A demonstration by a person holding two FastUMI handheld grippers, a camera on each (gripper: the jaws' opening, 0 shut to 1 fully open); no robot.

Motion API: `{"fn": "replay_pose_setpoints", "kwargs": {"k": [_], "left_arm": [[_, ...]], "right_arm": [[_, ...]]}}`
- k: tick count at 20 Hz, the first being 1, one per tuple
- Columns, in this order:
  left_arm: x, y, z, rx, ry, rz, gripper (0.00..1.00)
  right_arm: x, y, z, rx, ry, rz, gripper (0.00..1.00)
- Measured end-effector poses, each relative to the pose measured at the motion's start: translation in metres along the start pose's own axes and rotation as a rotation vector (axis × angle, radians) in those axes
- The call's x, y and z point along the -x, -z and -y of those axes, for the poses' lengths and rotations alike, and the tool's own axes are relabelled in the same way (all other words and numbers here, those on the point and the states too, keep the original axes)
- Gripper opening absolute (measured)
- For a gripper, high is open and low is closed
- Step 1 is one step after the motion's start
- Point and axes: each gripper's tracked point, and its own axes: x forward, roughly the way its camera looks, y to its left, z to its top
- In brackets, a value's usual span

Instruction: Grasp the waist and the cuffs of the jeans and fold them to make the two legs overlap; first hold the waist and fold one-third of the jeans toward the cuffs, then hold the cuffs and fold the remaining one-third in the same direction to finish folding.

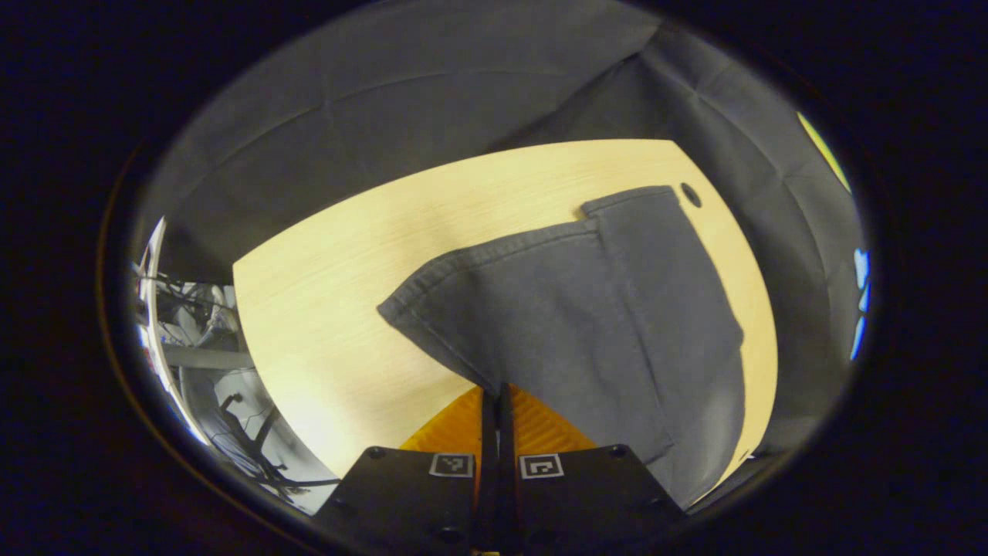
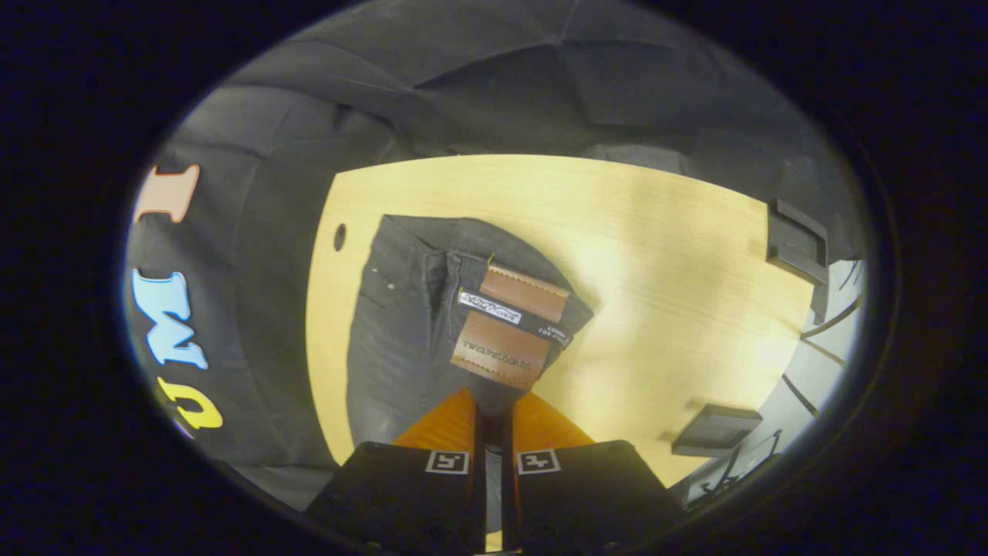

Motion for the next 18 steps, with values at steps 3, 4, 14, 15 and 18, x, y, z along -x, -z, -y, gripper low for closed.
{"fn": "replay_pose_setpoints", "kwargs": {"k": [3, 4, 14, 15, 18], "left_arm": [[0.024, -0.041, 0.058, -0.001, 0.112, 0.036, 0.08], [0.032, -0.058, 0.075, 0.007, 0.138, 0.045, 0.08], [-0.039, -0.159, 0.188, 0.044, 0.146, 0.046, 0.1], [-0.056, -0.163, 0.194, 0.043, 0.13, 0.035, 0.1], [-0.091, -0.15, 0.205, -0.034, 0.046, 0.003, 0.07]], "right_arm": [[0.009, -0.01, -0.047, -0.01, -0.072, 0.012, 0.07], [0.012, -0.015, -0.063, -0.009, -0.099, 0.021, 0.07], [-0.053, -0.041, -0.152, -0.11, -0.13, 0.028, 0.07], [-0.069, -0.044, -0.154, -0.12, -0.117, 0.031, 0.07], [-0.105, -0.045, -0.15, -0.138, -0.073, 0.035, 0.07]]}}
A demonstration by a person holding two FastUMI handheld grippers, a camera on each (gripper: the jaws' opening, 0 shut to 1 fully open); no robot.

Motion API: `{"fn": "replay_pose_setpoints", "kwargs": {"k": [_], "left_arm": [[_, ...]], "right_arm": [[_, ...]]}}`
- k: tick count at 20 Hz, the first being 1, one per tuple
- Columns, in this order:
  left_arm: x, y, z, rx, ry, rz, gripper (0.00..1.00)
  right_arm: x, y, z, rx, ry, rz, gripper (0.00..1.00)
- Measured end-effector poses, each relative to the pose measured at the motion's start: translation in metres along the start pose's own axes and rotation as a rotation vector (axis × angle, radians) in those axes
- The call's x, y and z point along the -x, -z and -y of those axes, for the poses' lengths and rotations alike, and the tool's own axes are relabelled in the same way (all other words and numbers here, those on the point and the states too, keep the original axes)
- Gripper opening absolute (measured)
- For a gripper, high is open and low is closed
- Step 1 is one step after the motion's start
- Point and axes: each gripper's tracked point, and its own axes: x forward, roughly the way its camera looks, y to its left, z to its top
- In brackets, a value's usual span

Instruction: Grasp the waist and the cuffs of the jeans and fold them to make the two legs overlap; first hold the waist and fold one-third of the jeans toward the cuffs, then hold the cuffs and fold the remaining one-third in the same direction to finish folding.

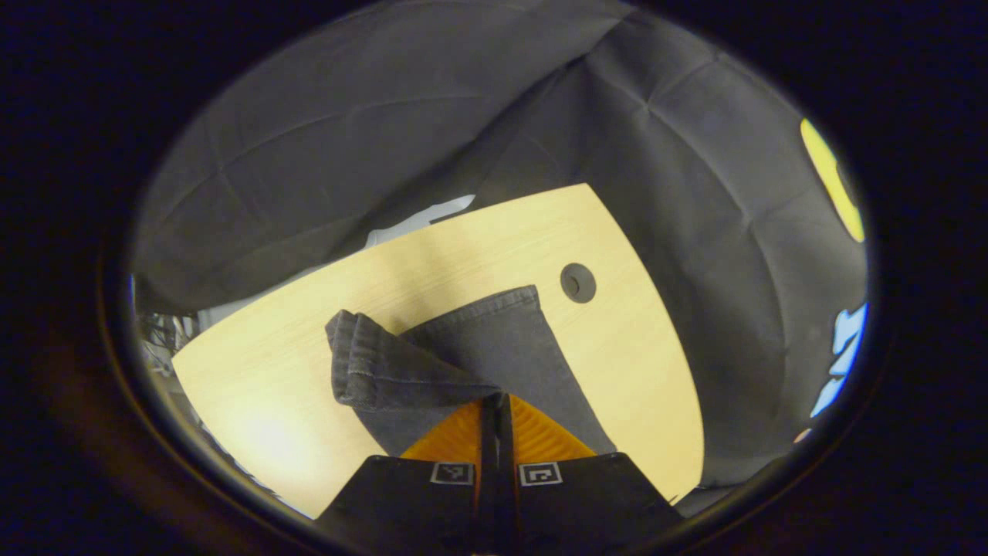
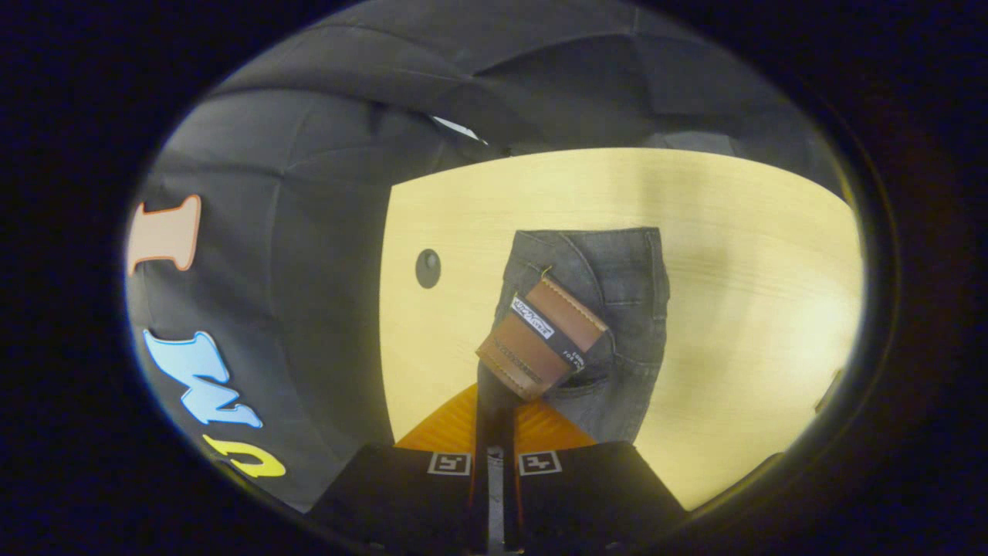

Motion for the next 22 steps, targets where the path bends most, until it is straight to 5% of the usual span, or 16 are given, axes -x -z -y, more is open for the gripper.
{"fn": "replay_pose_setpoints", "kwargs": {"k": [4, 6, 8, 9, 10, 12, 14, 22], "left_arm": [[-0.022, 0.006, 0.007, -0.078, -0.051, -0.02, 0.07], [-0.022, 0.003, 0.006, -0.107, -0.078, -0.034, 0.05], [-0.018, -0.003, 0.004, -0.154, -0.102, -0.047, 0.1], [-0.017, -0.007, 0.0, -0.173, -0.115, -0.051, 0.41], [-0.013, -0.015, 0.003, -0.176, -0.118, -0.047, 0.35], [-0.006, -0.028, -0.012, -0.168, -0.158, -0.003, 0.65], [0.002, -0.049, -0.028, -0.162, -0.204, 0.059, 0.8], [0.073, -0.071, -0.072, -0.061, -0.078, 0.095, 0.8]], "right_arm": [[-0.021, -0.003, -0.002, -0.039, 0.024, -0.005, 0.07], [-0.02, -0.012, -0.012, -0.059, -0.029, 0.002, 0.14], [-0.016, -0.021, -0.019, -0.048, -0.07, 0.058, 0.82], [-0.012, -0.03, -0.019, -0.038, -0.072, 0.091, 0.8], [-0.005, -0.038, -0.017, -0.025, -0.066, 0.126, 0.95], [0.013, -0.058, -0.003, -0.001, -0.022, 0.198, 0.95], [0.029, -0.076, 0.016, 0.017, 0.038, 0.254, 0.95], [0.01, -0.075, 0.073, 0.12, 0.232, 0.208, 0.95]]}}
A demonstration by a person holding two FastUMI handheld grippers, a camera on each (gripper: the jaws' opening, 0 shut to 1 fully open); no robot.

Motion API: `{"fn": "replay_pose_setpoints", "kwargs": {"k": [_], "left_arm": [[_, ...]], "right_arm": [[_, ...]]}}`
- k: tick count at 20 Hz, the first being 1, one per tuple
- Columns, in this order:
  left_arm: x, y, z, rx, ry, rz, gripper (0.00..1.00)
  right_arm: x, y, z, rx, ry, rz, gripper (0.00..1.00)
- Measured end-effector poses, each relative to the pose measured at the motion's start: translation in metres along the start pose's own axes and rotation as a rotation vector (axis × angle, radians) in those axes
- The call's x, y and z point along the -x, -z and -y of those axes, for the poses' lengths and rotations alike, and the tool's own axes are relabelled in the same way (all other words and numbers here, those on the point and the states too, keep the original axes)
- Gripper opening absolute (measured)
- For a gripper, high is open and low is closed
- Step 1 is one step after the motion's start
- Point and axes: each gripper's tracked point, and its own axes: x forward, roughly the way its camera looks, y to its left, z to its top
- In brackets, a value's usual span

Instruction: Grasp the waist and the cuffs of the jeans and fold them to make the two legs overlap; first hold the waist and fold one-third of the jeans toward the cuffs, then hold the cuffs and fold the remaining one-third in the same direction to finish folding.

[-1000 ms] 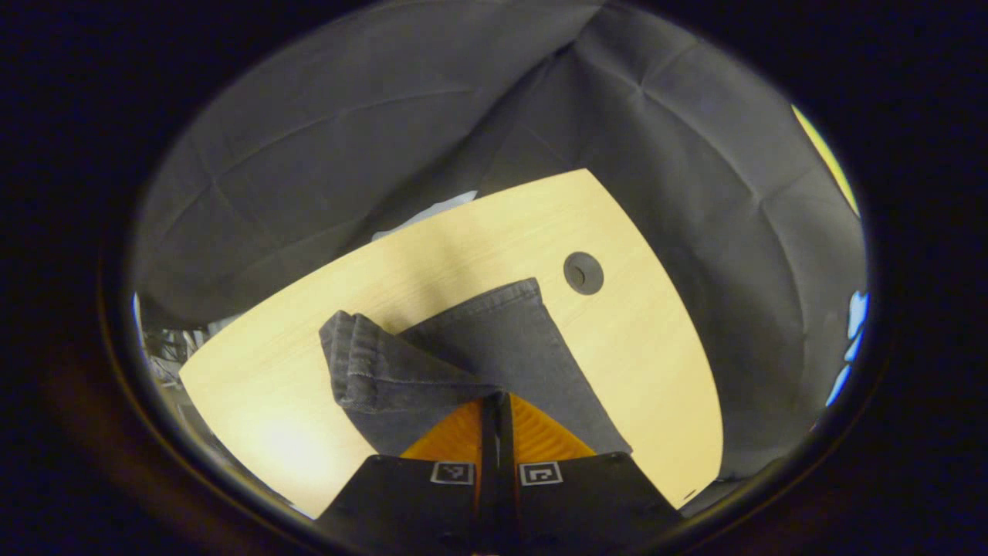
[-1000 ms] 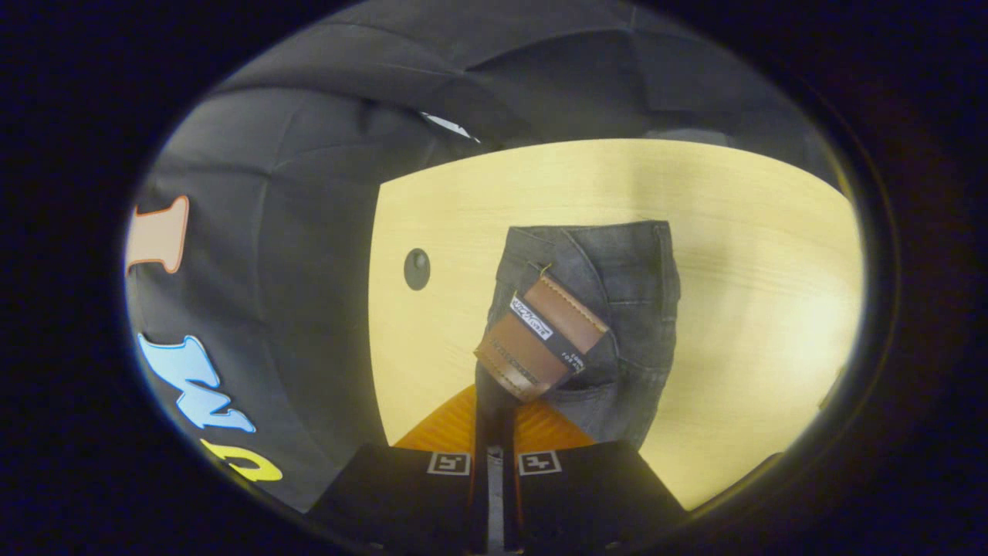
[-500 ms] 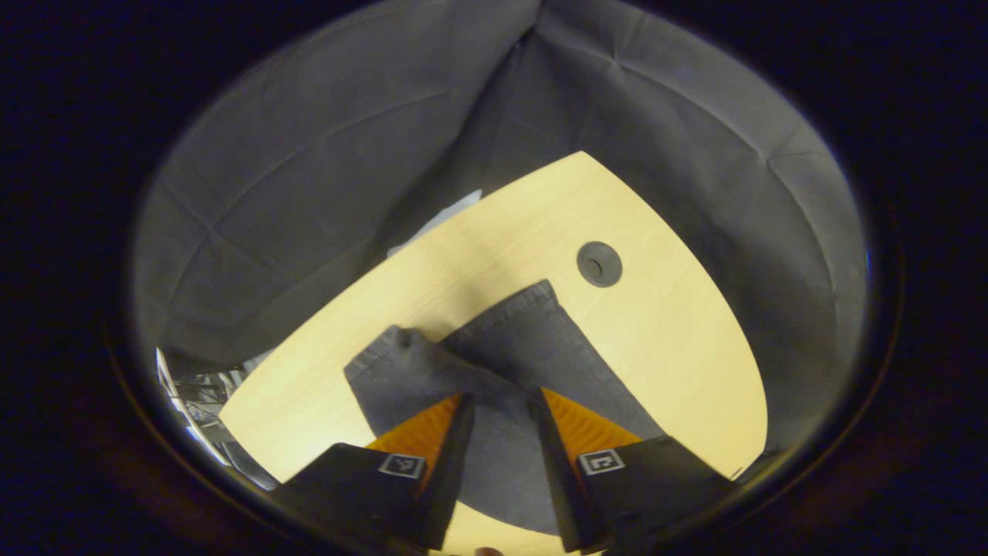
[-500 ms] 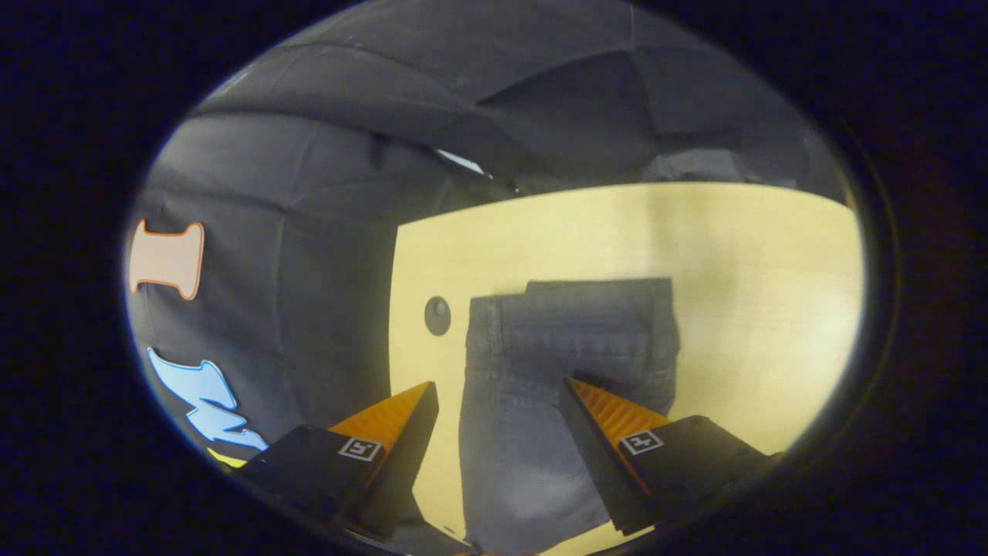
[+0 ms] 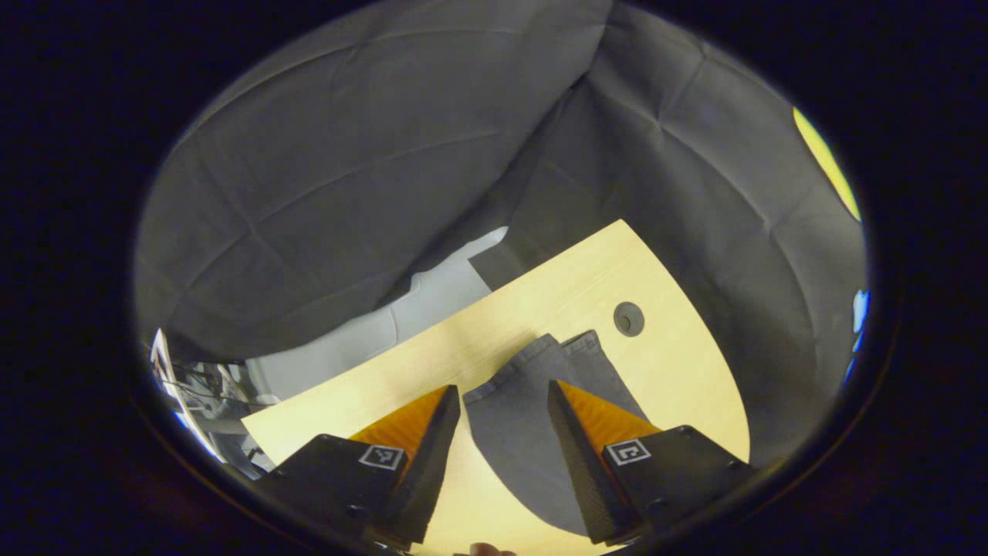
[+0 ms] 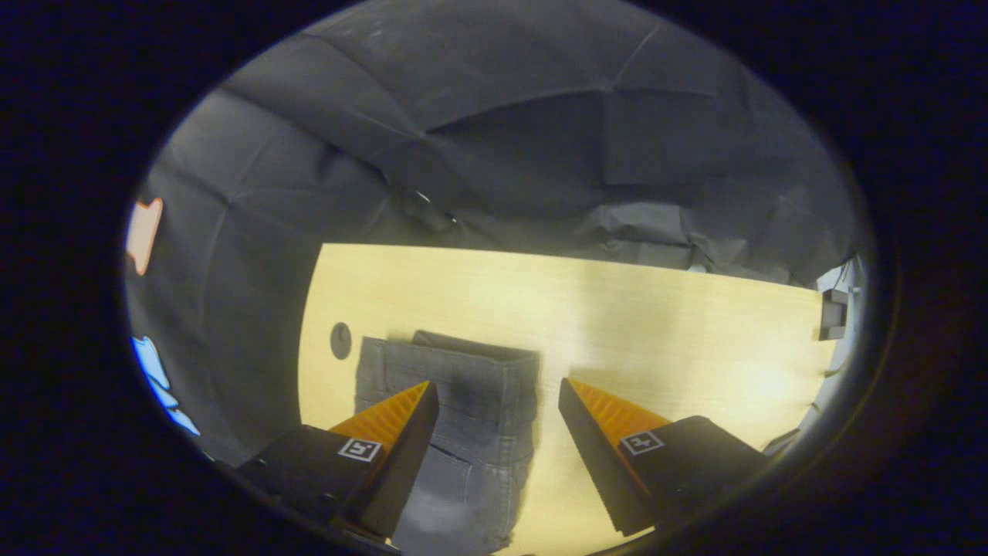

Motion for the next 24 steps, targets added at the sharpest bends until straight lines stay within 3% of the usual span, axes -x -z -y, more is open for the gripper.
{"fn": "replay_pose_setpoints", "kwargs": {"k": [2, 3, 6, 8, 10, 12, 18, 24], "left_arm": [[0.016, -0.001, -0.017, 0.016, 0.011, 0.009, 0.8], [0.024, 0.0, -0.025, 0.023, 0.014, 0.014, 0.8], [0.041, 0.009, -0.046, 0.04, 0.024, 0.018, 0.8], [0.042, 0.018, -0.06, 0.049, 0.023, 0.011, 0.8], [0.041, 0.03, -0.067, 0.058, 0.027, -0.007, 0.8], [0.038, 0.042, -0.071, 0.067, 0.037, -0.027, 0.78], [0.024, 0.059, -0.06, 0.076, 0.078, -0.065, 0.76], [0.011, 0.072, -0.041, 0.052, 0.118, -0.101, 0.76]], "right_arm": [[-0.005, 0.01, 0.008, 0.041, 0.011, -0.061, 0.95], [0.001, 0.0, 0.01, 0.028, 0.026, 0.004, 0.94], [-0.006, 0.012, 0.011, 0.017, 0.019, -0.056, 0.75], [-0.007, 0.011, 0.011, -0.01, -0.027, -0.057, 0.46], [0.003, 0.007, 0.006, 0.006, -0.068, -0.047, 0.31], [0.017, 0.008, -0.007, 0.022, -0.124, -0.006, 0.23], [0.094, 0.038, -0.087, 0.135, -0.402, 0.057, 0.2], [0.152, 0.164, -0.167, 0.368, -0.628, -0.008, 0.19]]}}
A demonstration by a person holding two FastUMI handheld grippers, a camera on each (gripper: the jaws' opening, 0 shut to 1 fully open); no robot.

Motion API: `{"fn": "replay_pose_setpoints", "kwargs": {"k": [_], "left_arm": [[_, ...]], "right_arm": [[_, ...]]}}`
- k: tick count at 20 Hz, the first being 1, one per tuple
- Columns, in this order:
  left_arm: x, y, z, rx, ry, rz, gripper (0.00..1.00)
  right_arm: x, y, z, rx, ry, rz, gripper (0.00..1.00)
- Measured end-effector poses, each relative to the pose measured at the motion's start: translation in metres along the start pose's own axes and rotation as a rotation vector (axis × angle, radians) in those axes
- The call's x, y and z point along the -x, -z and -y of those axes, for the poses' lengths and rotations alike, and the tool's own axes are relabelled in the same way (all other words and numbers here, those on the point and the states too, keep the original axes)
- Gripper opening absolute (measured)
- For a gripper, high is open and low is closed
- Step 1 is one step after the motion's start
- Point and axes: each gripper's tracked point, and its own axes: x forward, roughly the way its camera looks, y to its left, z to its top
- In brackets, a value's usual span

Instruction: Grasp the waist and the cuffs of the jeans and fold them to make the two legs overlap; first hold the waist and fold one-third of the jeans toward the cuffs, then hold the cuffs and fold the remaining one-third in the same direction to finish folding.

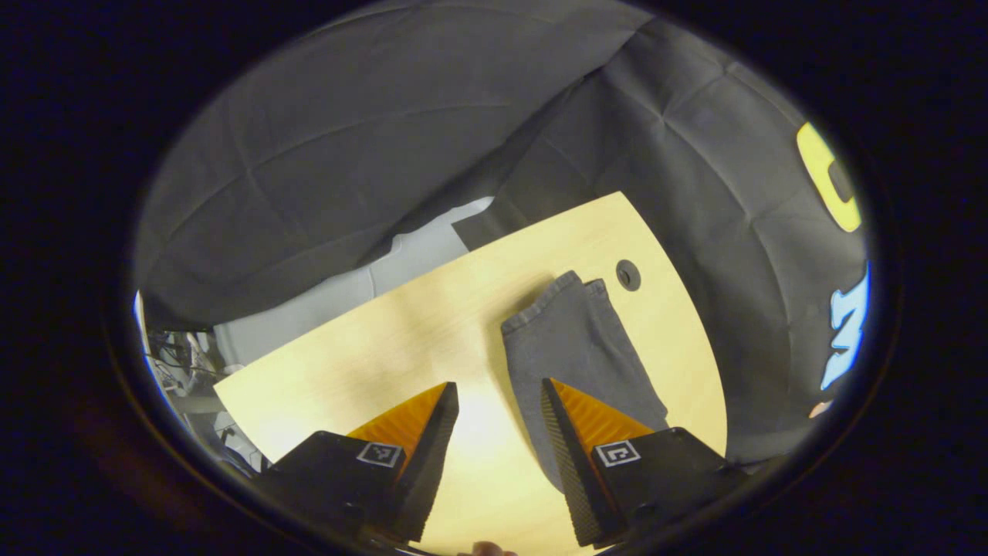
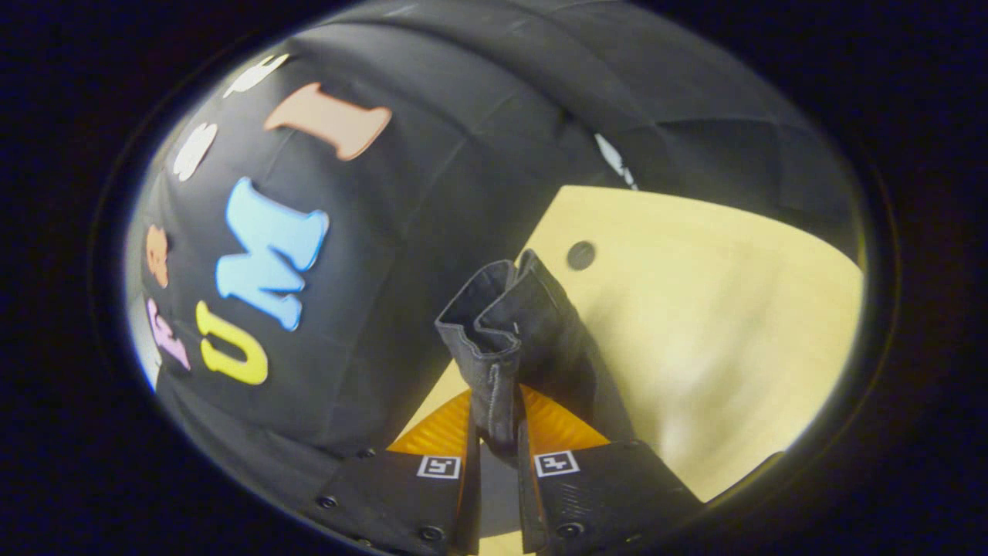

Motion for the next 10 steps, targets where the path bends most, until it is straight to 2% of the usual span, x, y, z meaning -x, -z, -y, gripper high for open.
{"fn": "replay_pose_setpoints", "kwargs": {"k": [1, 3, 5, 7, 8, 10], "left_arm": [[-0.002, 0.003, 0.001, -0.003, 0.006, -0.008, 0.76], [-0.007, 0.011, 0.003, -0.004, 0.019, -0.021, 0.76], [-0.011, 0.018, 0.003, 0.006, 0.026, -0.037, 0.76], [-0.021, 0.026, 0.004, 0.022, 0.037, -0.057, 0.76], [-0.023, 0.031, 0.002, 0.028, 0.045, -0.065, 0.76], [-0.027, 0.035, 0.001, 0.038, 0.058, -0.069, 0.76]], "right_arm": [[-0.004, 0.025, -0.018, 0.027, -0.033, -0.032, 0.17], [-0.013, 0.077, -0.056, 0.058, -0.112, -0.115, 0.19], [-0.023, 0.126, -0.076, 0.053, -0.178, -0.217, 0.19], [-0.031, 0.182, -0.087, 0.024, -0.2, -0.333, 0.19], [-0.04, 0.212, -0.09, 0.015, -0.197, -0.388, 0.16], [-0.05, 0.263, -0.077, 0.039, -0.153, -0.475, 0.19]]}}
